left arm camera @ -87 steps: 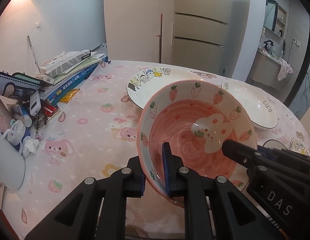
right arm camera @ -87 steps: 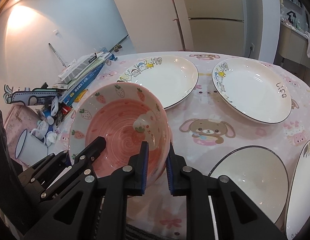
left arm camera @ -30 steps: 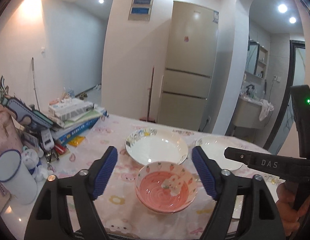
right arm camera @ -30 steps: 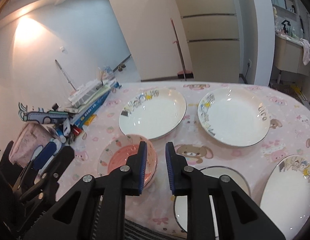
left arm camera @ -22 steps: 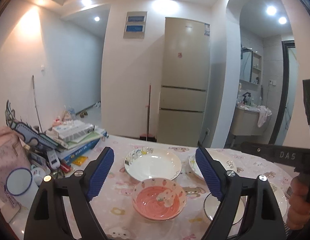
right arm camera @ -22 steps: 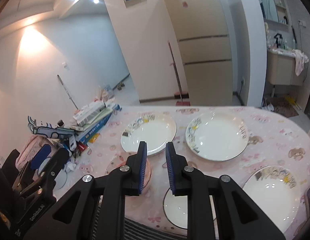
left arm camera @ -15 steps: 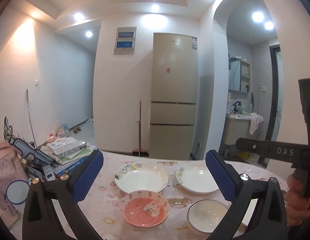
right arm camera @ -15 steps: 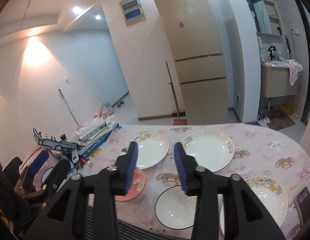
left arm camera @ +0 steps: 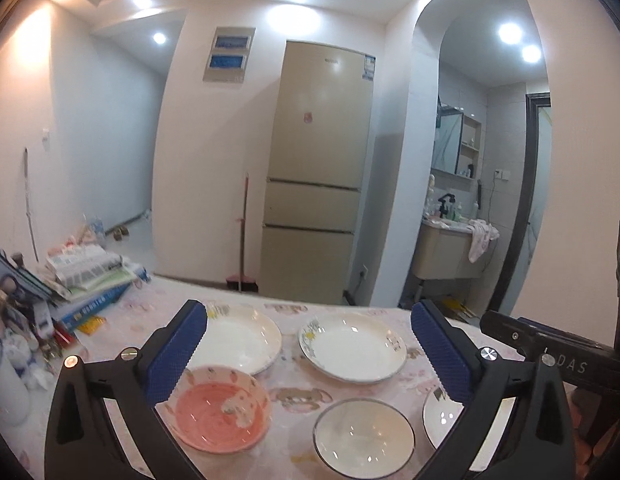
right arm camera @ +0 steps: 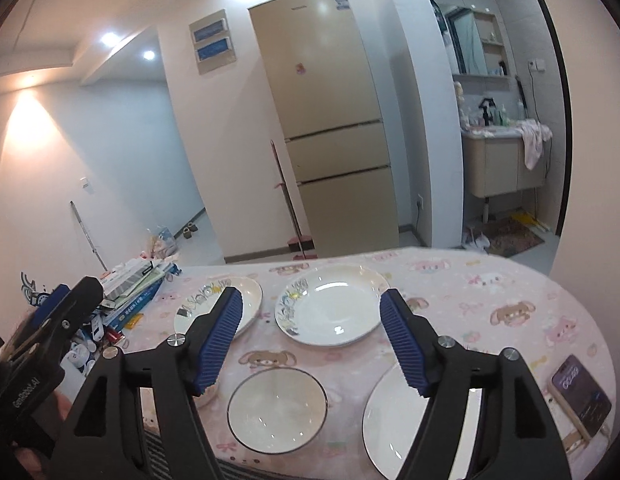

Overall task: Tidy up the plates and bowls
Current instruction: 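Move both grippers to the white black-rimmed bowl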

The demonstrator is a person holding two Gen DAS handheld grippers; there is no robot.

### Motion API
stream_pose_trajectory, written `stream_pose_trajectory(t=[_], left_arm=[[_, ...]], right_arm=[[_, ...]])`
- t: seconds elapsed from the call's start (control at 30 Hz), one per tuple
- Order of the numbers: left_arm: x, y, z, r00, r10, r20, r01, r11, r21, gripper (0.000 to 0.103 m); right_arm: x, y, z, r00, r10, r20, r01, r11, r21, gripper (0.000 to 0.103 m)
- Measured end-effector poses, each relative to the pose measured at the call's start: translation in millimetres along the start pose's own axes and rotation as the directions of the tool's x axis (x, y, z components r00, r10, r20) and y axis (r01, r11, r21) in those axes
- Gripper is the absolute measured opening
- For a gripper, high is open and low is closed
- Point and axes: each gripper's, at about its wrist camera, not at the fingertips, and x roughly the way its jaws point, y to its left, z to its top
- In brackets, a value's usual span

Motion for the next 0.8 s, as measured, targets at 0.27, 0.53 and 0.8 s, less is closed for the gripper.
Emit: stream_pose_trajectory(t=[0.27,0.53,0.8], left_arm=[[40,-9,-45,0.991,0.003,-0.131,0.001,0.999,0.032,0.103],[75,2,-81,0.967,-0.031,-0.255,0.031,1.0,-0.005,0.103],[89,12,-97,0.941,-0.042,-0.336,0.026,0.998,-0.051,0.103]], right_arm=[[35,-20,-35,0.991,-0.02,-0.136,0.024,0.999,0.029,0.071],[60,-30,-54,0.971,-0.051,-0.236,0.06,0.998,0.032,0.071],[89,-36,-70,0.93,-0.018,-0.366,0.052,0.995,0.084,0.065]])
